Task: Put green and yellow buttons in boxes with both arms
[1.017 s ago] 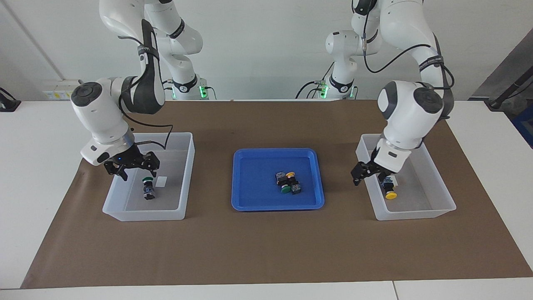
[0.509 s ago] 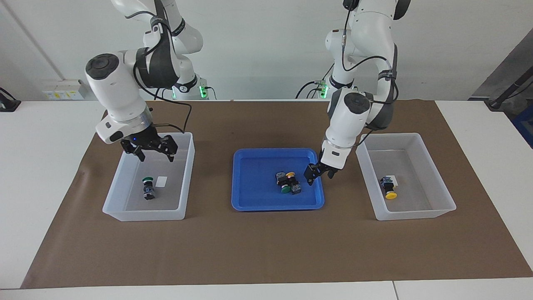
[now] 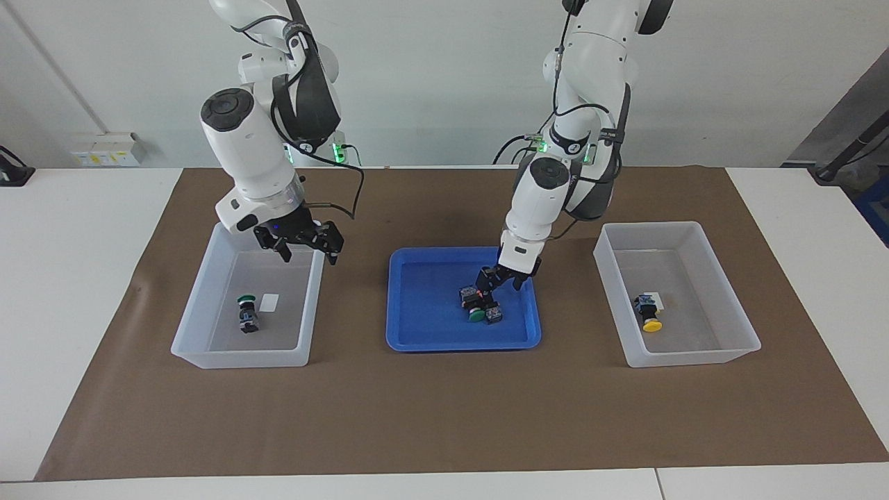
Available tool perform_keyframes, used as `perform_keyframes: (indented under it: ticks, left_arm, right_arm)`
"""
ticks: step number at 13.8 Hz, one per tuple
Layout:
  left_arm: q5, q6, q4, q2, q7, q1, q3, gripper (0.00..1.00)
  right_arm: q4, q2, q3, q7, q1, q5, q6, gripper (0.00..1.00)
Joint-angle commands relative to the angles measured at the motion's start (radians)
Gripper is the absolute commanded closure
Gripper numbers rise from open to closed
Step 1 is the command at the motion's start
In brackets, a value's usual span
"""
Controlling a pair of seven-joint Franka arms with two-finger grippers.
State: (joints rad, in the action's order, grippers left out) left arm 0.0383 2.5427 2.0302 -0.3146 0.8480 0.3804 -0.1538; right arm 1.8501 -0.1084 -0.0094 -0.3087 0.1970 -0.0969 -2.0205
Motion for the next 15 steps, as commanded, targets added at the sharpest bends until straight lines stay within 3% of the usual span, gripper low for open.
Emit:
perform_keyframes:
  ticks: [1, 6, 10, 15]
  left_arm:
    - [0.009, 0.083, 0.048, -0.003, 0.025, 0.028, 0.017, 0.16]
    - [0.009, 0.117, 0.062, -0.023, 0.025, 0.028, 0.017, 0.31]
    - [0.009, 0.134, 0.058, -0.024, 0.019, 0.018, 0.019, 0.65]
    - [0.003, 0.142, 0.025, -0.038, 0.000, 0.006, 0.022, 0.93]
  right_arm:
    - [0.023, 0.003, 0.000, -0.013, 0.009, -0.014, -0.036, 0.00]
    - [0.031, 0.000, 0.002, -0.111, 0.057, -0.015, -0.072, 0.00]
    - [0.031, -0.031, 0.003, -0.130, 0.096, -0.102, -0.168, 0.00]
    - [0.032, -0.118, 0.011, -0.033, 0.218, -0.179, -0.381, 0.00]
